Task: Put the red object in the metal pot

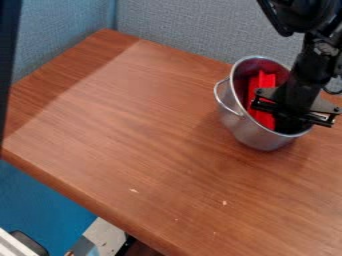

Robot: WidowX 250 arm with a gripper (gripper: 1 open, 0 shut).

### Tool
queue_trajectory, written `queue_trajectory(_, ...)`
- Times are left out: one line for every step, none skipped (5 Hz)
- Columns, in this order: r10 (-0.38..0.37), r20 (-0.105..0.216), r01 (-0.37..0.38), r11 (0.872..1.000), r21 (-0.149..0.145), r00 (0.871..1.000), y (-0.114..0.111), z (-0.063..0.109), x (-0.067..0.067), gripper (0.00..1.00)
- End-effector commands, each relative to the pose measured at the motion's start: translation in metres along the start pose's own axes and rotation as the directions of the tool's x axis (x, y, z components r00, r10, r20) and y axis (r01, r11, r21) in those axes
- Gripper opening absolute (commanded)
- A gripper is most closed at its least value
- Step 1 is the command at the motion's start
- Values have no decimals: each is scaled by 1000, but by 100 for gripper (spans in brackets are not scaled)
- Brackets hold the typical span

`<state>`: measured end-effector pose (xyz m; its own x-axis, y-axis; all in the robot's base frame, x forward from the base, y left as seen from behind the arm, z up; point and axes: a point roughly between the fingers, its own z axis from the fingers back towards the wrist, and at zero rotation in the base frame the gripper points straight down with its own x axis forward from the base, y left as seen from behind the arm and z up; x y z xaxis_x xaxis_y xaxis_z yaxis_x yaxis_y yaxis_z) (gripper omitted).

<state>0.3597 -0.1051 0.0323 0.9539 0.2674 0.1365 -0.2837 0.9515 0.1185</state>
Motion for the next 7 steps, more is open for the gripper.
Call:
queue_trajectory(42, 14, -42, 999, 12, 999, 14, 4, 1, 0)
queue_trajectory(73, 12, -73, 997, 20, 997, 22, 6, -1, 0)
queue_trajectory(100, 15, -100, 995, 23, 995, 30, 8, -5, 0)
queue_trajectory(117, 16, -117, 993, 27, 993, 35, 8, -9, 0)
queue_trajectory(121, 12, -121, 992, 25, 993, 37, 7, -12, 0)
queue_trajectory(124, 7, -124, 992, 23, 992, 37, 6, -15, 0)
queue_trajectory(131, 4, -131, 991, 26, 991, 39, 8, -16, 100)
